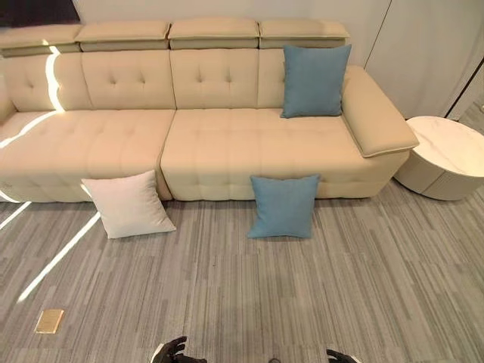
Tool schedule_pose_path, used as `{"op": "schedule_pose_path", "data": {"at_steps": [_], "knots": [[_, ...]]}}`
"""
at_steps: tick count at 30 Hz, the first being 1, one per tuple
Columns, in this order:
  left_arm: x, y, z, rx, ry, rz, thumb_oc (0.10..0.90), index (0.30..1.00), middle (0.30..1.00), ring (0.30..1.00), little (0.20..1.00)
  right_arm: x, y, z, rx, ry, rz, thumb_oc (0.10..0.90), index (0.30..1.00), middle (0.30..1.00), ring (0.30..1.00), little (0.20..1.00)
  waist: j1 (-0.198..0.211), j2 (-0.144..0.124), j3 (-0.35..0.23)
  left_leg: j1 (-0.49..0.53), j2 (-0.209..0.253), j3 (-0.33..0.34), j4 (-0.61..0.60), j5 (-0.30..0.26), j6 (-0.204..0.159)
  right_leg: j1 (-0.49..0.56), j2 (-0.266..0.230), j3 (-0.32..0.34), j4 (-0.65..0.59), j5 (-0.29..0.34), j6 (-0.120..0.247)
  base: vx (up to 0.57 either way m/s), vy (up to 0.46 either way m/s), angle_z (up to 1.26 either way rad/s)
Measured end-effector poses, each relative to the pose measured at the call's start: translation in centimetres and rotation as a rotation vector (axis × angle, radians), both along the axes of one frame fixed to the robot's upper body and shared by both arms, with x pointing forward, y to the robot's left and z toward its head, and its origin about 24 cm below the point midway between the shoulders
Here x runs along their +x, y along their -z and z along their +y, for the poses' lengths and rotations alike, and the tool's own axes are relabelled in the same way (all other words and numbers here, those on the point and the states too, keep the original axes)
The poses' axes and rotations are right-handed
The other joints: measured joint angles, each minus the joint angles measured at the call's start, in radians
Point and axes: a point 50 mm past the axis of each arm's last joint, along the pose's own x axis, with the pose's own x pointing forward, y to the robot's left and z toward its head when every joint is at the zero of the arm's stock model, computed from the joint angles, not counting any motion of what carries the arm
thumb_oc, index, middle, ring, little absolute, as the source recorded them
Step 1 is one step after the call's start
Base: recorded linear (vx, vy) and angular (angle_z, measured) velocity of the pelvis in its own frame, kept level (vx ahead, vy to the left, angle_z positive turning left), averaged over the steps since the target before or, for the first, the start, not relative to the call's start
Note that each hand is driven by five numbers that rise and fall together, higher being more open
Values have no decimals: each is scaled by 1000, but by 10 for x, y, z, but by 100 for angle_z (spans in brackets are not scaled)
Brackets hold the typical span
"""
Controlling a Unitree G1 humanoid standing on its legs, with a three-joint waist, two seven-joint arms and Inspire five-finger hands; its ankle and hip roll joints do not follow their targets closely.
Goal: Pick up all the scattered cushions and arrange them neatly on the sofa.
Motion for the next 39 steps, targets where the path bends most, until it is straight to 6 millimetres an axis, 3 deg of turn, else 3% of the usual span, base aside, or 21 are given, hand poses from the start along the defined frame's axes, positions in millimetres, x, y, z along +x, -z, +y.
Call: {"op": "schedule_pose_path", "data": {"at_steps": [1, 5, 6, 7, 8, 10, 11, 15, 16, 20, 22, 23, 26, 30, 31, 33, 34, 36, 37, 38, 39], "knots": [[2, 0, -1, -1, 3, -6, 800, 900, 900, 900, 900, 2, 0, 1, 3, 3, -6, 800, 900, 900, 900, 900, -13, -4, 2, -22, 3, -5, 41, -10, -24, 1, -2, 1, -1, 1, -1, -3, -116, 7], [11, -3, 0, -7, -21, -33, 800, 900, 900, 900, 900, 12, -2, 3, 9, 0, -33, 800, 900, 900, 900, 900, -11, -55, 24, -94, -7, -27, 225, -19, -43, 17, -7, 43, -19, 5, -25, 31, -61, -21], [18, -5, 2, -6, -28, -55, 800, 900, 900, 900, 900, 18, -2, 5, 11, -4, -42, 800, 900, 900, 900, 900, -7, -83, 40, -160, -15, -64, 347, -28, -65, 18, -13, 69, -19, 0, -60, 66, -28, -49], [21, -6, 1, -10, -33, -65, 800, 900, 900, 900, 900, 24, -4, 5, 6, -15, -53, 800, 900, 900, 900, 900, 6, -93, 44, -179, -30, -108, 364, -43, -76, 15, -14, 91, -19, -5, -59, 156, -10, -70], [26, -7, -1, -17, -34, -77, 800, 900, 900, 900, 900, 27, -4, 4, 0, -19, -59, 800, 900, 900, 900, 900, 15, -99, 50, -195, -56, -167, 332, -42, -74, 16, -12, 109, -21, -10, -67, 159, 16, -54], [28, -7, -5, -26, -30, -80, 800, 900, 900, 900, 900, 25, -4, 4, -5, -16, -55, 800, 900, 900, 900, 900, 9, -102, 52, -222, -72, -166, 290, -39, -73, 23, -10, 114, -26, -14, -69, 147, 19, -34], [29, -7, -7, -33, -32, -83, 800, 900, 900, 900, 900, 24, -4, 3, -9, -14, -52, 800, 900, 900, 900, 900, 15, -98, 49, -230, -92, -170, 202, -32, -68, 23, -8, 136, -26, -18, -69, 75, 13, -32], [31, -7, -9, -40, -38, -89, 800, 900, 900, 900, 900, 23, -4, 1, -16, -12, -48, 800, 900, 900, 900, 900, 22, -73, 43, -260, -132, -202, 119, 30, -22, 40, 14, 189, -19, -23, -55, 162, 82, -50], [23, -4, -8, -37, -45, -66, 800, 900, 900, 900, 900, 25, -5, 0, -21, -21, -51, 800, 900, 900, 900, 900, 25, -47, 36, -222, -124, -218, 69, 69, 17, 63, 35, 222, -18, -35, -39, 145, 81, -83], [20, -5, -1, -11, -30, -57, 800, 900, 900, 900, 900, 27, -4, 6, -8, -36, -60, 800, 900, 900, 900, 900, 21, -61, 23, -138, -143, -179, -2, 77, 54, 69, 2, 256, 45, -93, 25, 151, 105, -43], [23, -6, 3, 0, -21, -61, 800, 900, 900, 900, 900, 29, -4, 9, 2, -36, -62, 800, 900, 900, 900, 900, 39, -68, 24, -108, -148, -155, -28, 65, 68, 35, -8, 268, 122, -128, 49, 124, 101, -37], [21, -6, 4, 6, -16, -53, 800, 900, 900, 900, 900, 30, -4, 10, 5, -40, -66, 800, 900, 900, 900, 900, 41, -66, 28, -89, -144, -146, -43, 63, 72, 9, -9, 268, 198, -150, 69, 152, 109, -50], [17, -7, 16, 46, 8, -34, 800, 900, 900, 900, 900, 43, -7, 15, 10, -66, -98, 800, 900, 900, 900, 900, 37, -64, 50, -36, -130, -136, -57, 49, 90, -176, -30, 243, 618, -213, 165, 148, 43, -9], [8, -6, 24, 79, 14, 0, 800, 900, 900, 900, 900, 39, -5, 19, 12, -90, -84, 800, 900, 900, 900, 900, 46, -87, 54, -1, -135, -138, -65, 6, 79, -246, -103, 155, 575, -204, 139, 229, -62, 0], [3, -4, 22, 74, 11, 14, 800, 900, 900, 900, 900, 39, -5, 18, 9, -85, -87, 800, 900, 900, 900, 900, 44, -83, 55, 3, -131, -138, -65, -2, 85, -252, -127, 114, 497, -188, 110, 340, -101, -10], [-3, -2, 24, 84, 14, 56, 800, 900, 900, 900, 900, 45, -7, 18, 9, -89, -105, 800, 900, 900, 900, 900, 29, -69, 64, 22, -112, -154, -70, -33, 77, -289, -101, 167, 348, -137, 81, 351, -136, -2], [-4, -2, 24, 86, 12, 62, 800, 900, 900, 900, 900, 46, -8, 18, 11, -91, -111, 800, 900, 900, 900, 900, 21, -65, 66, 28, -106, -159, -70, -34, 70, -287, -89, 190, 316, -121, 87, 287, -128, 24], [-11, -1, 24, 95, 6, 77, 800, 900, 900, 900, 900, 46, -7, 23, 24, -96, -120, 800, 900, 900, 900, 900, 12, -67, 64, 77, -91, -167, -71, -53, 50, -273, -69, 183, 248, -43, 82, 247, -118, 26], [-13, 0, 22, 89, 4, 82, 800, 900, 900, 900, 900, 44, -7, 23, 25, -98, -117, 800, 900, 900, 900, 900, 11, -65, 58, 93, -86, -181, -71, -75, 40, -257, -63, 184, 244, 6, 56, 297, -225, 51], [-18, 3, 15, 72, 4, 91, 800, 900, 900, 900, 900, 37, -5, 19, 15, -88, -96, 800, 900, 900, 900, 900, 13, -33, 27, 113, -44, -215, -59, -99, 20, -215, -29, 153, 224, 9, 25, 194, -174, 63], [-16, 3, 11, 59, 9, 80, 800, 900, 900, 900, 900, 34, -5, 18, 15, -83, -90, 800, 900, 900, 900, 900, 19, -32, 19, 78, -42, -220, 15, -103, 6, -186, -23, 137, 188, 15, 0, 106, -198, 68]]}}
